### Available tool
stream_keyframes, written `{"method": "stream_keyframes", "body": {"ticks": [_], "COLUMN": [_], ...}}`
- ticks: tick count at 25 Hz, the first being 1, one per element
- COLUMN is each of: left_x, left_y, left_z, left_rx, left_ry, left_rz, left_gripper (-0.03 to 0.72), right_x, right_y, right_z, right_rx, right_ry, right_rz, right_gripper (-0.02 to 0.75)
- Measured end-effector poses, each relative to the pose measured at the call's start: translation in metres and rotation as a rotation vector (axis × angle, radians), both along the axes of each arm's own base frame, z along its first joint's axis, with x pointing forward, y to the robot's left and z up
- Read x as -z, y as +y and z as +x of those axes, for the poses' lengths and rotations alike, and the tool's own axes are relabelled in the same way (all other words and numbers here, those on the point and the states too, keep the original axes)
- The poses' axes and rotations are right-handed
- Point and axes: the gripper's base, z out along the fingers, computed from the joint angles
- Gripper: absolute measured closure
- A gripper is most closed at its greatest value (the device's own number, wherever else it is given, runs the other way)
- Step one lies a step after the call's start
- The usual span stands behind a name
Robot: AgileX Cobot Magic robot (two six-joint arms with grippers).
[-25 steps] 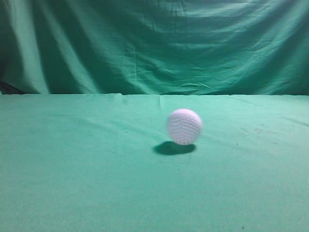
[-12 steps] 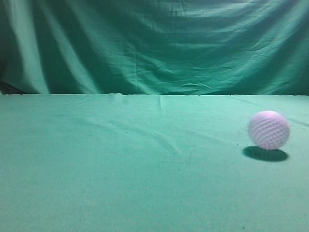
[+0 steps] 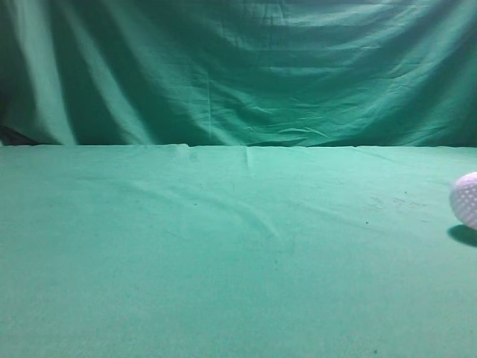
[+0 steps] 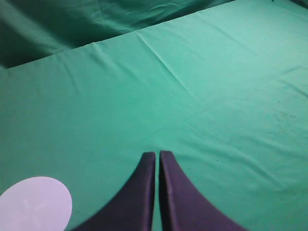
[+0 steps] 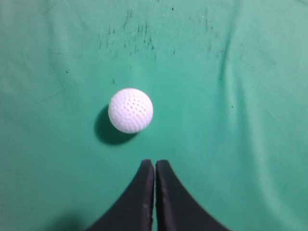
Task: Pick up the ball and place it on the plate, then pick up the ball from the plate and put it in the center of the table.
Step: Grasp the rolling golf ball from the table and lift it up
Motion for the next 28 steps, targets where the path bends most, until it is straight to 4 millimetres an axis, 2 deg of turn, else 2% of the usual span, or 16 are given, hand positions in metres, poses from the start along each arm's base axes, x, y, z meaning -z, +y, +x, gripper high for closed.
{"method": "stream_keyframes", "body": {"ticks": [6, 8, 11, 15, 17, 23, 28], "left_x": [0.001, 0.001, 0.001, 0.001, 0.001, 0.001, 0.001], "left_y": [-0.001, -0.001, -0.001, -0.001, -0.001, -0.001, -0.001], "left_z": [0.0, 0.0, 0.0, 0.0, 0.0, 0.0, 0.0], "left_rx": [0.004, 0.004, 0.004, 0.004, 0.004, 0.004, 0.005], "left_ry": [0.006, 0.006, 0.006, 0.006, 0.006, 0.006, 0.008], "left_rz": [-0.012, -0.012, -0.012, -0.012, -0.012, -0.012, -0.01], "left_gripper": [0.688, 0.688, 0.688, 0.688, 0.688, 0.688, 0.688], "right_x": [0.017, 0.024, 0.033, 0.039, 0.042, 0.063, 0.072], "right_y": [0.017, 0.02, 0.023, 0.027, 0.029, 0.035, 0.044], "right_z": [0.018, 0.022, 0.027, 0.031, 0.033, 0.041, 0.059], "right_rx": [-0.032, -0.027, -0.025, -0.007, -0.002, 0.016, 0.022], "right_ry": [0.085, 0.11, 0.137, 0.149, 0.157, 0.239, 0.256], "right_rz": [-0.05, -0.056, -0.062, -0.031, -0.026, -0.034, -0.034], "right_gripper": [0.738, 0.69, 0.529, 0.252, 0.174, 0.178, 0.178]}}
